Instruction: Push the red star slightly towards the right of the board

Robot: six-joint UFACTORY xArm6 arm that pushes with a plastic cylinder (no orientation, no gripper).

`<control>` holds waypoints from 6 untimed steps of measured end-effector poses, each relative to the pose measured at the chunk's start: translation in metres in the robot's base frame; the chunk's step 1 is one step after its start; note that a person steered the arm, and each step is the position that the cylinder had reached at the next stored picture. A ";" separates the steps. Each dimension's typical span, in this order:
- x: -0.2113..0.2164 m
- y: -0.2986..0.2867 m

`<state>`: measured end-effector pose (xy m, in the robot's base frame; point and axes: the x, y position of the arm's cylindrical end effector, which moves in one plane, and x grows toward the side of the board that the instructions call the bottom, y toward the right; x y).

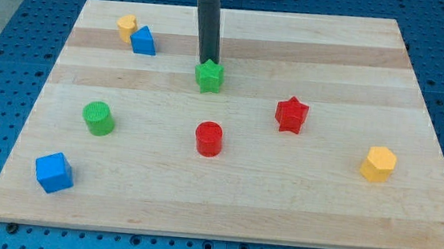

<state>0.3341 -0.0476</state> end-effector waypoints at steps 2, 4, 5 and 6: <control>0.009 0.011; 0.008 0.015; 0.008 0.015; 0.034 0.029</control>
